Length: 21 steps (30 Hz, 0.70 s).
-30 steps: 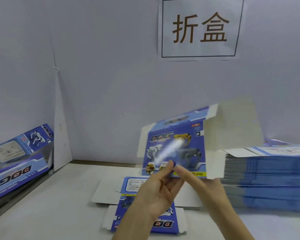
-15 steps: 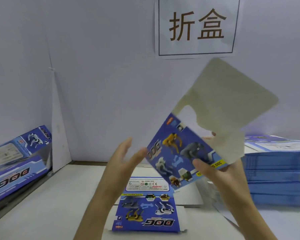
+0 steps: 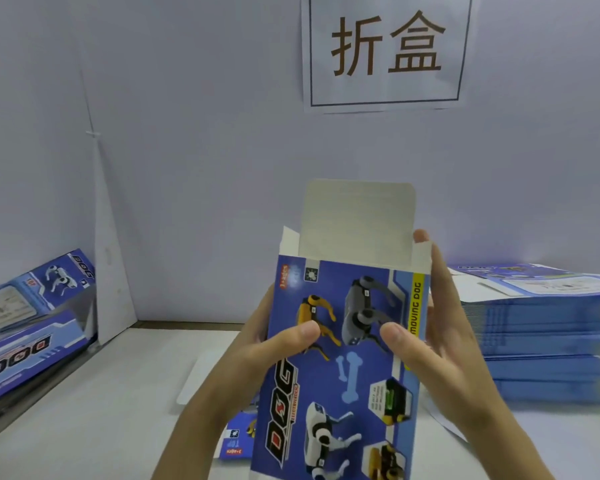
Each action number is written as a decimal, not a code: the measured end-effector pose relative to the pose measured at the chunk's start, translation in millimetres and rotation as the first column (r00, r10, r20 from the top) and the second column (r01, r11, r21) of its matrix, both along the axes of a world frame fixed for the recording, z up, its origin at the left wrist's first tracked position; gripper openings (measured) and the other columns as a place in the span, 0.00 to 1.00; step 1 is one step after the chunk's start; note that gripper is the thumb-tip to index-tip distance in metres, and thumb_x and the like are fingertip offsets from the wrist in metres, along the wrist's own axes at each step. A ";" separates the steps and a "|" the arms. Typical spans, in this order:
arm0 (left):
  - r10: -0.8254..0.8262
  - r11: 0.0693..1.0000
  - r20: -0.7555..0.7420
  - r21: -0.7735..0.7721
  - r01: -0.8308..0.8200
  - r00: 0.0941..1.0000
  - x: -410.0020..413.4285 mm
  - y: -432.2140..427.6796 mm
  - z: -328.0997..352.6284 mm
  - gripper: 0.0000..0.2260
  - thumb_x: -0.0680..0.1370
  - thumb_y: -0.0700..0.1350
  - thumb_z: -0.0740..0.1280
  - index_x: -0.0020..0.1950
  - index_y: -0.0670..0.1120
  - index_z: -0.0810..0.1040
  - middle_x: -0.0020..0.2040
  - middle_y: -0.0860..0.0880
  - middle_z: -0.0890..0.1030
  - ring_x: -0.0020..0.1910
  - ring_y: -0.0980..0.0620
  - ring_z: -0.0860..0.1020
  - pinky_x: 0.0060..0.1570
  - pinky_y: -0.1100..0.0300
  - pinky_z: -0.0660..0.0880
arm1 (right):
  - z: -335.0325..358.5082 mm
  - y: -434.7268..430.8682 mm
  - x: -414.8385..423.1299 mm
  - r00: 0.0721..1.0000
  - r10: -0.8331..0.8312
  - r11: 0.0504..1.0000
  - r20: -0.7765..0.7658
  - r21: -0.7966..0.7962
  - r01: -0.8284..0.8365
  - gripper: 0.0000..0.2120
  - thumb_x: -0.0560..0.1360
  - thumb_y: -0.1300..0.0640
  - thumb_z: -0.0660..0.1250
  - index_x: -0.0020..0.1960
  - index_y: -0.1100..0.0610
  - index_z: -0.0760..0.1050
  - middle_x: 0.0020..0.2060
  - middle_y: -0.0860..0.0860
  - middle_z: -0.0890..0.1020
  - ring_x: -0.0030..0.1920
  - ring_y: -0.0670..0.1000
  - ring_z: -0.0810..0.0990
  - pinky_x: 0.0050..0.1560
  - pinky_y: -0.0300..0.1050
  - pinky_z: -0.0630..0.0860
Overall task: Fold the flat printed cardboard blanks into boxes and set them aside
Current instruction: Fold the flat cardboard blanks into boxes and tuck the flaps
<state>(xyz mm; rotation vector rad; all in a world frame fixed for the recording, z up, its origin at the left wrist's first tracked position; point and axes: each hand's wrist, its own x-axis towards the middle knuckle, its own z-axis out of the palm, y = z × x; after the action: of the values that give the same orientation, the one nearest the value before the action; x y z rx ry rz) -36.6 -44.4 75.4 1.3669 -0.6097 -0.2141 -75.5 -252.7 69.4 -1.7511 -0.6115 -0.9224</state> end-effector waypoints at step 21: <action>-0.062 0.998 0.037 -0.009 0.062 0.997 -2.8 -0.6 -1.9 0.34 0.52 0.65 0.80 0.55 0.59 0.78 0.48 0.49 0.85 0.45 0.47 0.85 0.37 0.62 0.80 | 2.3 1.0 -2.9 0.995 -0.036 0.998 0.092 0.063 0.031 0.11 0.70 0.49 0.64 0.52 0.43 0.69 0.49 0.49 0.73 0.48 0.51 0.76 0.36 0.52 0.79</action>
<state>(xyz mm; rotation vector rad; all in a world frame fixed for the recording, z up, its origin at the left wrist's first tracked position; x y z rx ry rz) -39.4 -45.0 73.5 1.3458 -0.6840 -0.2360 -78.4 -251.7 71.7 -1.6754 -0.6094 -1.0408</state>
